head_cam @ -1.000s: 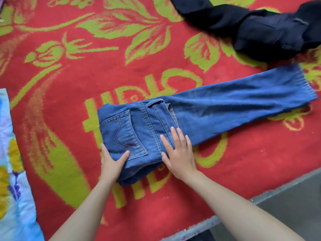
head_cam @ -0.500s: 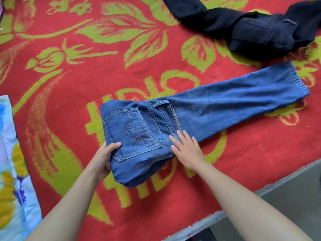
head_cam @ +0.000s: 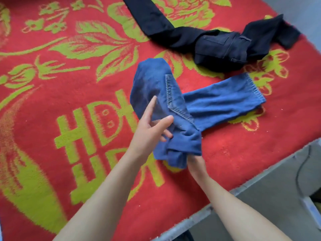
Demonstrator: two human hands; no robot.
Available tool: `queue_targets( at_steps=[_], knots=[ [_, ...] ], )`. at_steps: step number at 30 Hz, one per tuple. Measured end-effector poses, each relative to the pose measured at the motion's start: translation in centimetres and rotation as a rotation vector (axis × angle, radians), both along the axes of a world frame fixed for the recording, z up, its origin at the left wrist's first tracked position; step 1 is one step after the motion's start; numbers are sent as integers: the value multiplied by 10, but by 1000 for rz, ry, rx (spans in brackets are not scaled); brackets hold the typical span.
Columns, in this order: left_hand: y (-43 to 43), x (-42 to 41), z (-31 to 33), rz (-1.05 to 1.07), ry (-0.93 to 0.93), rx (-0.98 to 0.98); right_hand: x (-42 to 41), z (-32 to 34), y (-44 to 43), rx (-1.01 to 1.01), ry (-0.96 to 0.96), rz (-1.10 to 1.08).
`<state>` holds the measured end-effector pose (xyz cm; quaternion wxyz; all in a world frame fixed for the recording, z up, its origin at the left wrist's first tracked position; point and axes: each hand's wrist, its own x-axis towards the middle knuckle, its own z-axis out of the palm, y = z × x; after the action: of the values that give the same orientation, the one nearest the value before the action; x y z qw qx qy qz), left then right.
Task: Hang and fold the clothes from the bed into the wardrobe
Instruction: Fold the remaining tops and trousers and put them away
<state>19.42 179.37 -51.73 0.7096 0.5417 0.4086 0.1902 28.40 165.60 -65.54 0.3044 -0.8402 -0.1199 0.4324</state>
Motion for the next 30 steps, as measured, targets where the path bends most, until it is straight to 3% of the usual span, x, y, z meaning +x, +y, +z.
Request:
queue_targets(
  at_steps=[3, 6, 9, 13, 16, 19, 23, 27, 30],
  knots=[
    [-23, 27, -19, -142, 117, -85, 34, -9, -30, -112, -158, -157],
    [-31, 18, -51, -156, 322, -64, 56, -13, -47, -220, -146, -252],
    [-37, -4, -75, -120, 530, -29, 69, -10, -62, -262, -171, -234],
    [-36, -36, -88, -124, 672, -51, 71, -7, -64, -268, -220, -183],
    [-31, -49, -95, -141, 699, -72, 64, 5, -64, -244, -345, -176],
    [-26, -51, -98, -135, 672, -77, 63, 24, -57, -172, -655, -172],
    [-21, -44, -104, -101, 631, -80, 81, 36, -36, -77, -966, 68],
    [-18, -38, -110, -56, 552, -136, 109, 33, -10, -211, -1020, 415],
    [-11, -33, -120, 4, 516, -211, 131, 17, -3, -345, -824, 536]
  ],
)
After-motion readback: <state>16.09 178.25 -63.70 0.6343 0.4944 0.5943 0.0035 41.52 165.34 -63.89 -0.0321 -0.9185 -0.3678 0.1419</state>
